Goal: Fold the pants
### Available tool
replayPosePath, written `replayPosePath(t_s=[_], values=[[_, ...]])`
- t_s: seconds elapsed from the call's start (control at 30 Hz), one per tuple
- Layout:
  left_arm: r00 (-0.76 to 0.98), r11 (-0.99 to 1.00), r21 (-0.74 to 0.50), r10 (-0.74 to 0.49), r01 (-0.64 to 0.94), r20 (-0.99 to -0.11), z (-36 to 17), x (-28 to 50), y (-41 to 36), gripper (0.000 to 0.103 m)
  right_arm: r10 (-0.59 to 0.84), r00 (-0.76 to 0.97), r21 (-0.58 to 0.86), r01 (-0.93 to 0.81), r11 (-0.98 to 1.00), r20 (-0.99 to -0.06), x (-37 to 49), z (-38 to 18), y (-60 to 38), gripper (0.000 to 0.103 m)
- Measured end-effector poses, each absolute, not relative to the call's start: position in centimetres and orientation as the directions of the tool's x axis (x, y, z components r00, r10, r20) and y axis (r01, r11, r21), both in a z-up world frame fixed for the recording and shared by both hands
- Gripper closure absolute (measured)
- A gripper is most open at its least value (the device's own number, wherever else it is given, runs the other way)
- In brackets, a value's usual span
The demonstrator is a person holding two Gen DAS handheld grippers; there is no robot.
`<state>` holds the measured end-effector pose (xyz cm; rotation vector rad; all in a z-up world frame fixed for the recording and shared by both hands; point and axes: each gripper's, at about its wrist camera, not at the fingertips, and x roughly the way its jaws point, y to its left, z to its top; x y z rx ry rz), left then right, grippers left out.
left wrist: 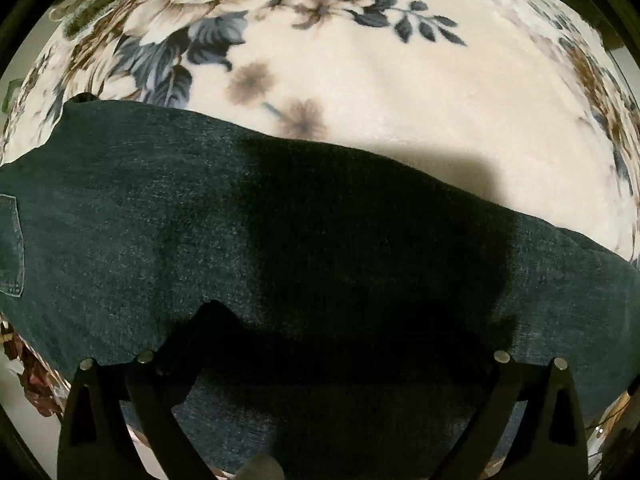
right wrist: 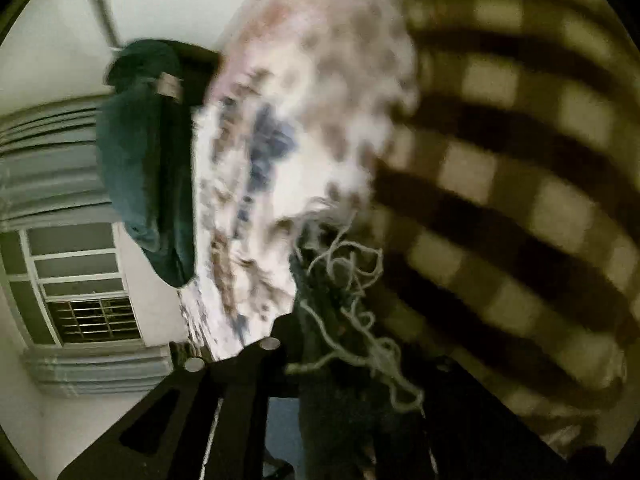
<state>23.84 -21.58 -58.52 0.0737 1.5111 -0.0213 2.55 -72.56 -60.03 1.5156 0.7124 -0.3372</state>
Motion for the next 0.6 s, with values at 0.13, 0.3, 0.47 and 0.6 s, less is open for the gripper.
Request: replayPosePath(t_s=[0.13,0.3,0.47,0.6], values=[[0.074,0.998,0.029,0.025,0.061,-0.997,-58.5,23.8,-21.9,0.0,0.173,0.721,0.741,0.656,0.142,-0.671,3.5,-58.2,-72.9,0.093],[0.055,0.998,-0.003,-0.007,0.057,-0.998,-57.9,23.5,-21.3,0.0,0.111,0.717,0.719,0.653,0.236,-0.688,4.5,-52.9,-71.1,0.093],[0.095,0.995,-0.099,-0.095,-0.033,-0.991,-55.2,23.2,-18.9,0.0,0.091,0.7,0.673,0.629,0.389,-0.708,7.0,-45.5,-66.7,0.093],[0.147,0.988,-0.121,-0.106,-0.096,-0.983,-52.5,22.3,-15.6,0.0,0.091,0.663,0.598,0.597,0.535,-0.743,10.2,-40.8,-60.0,0.094]])
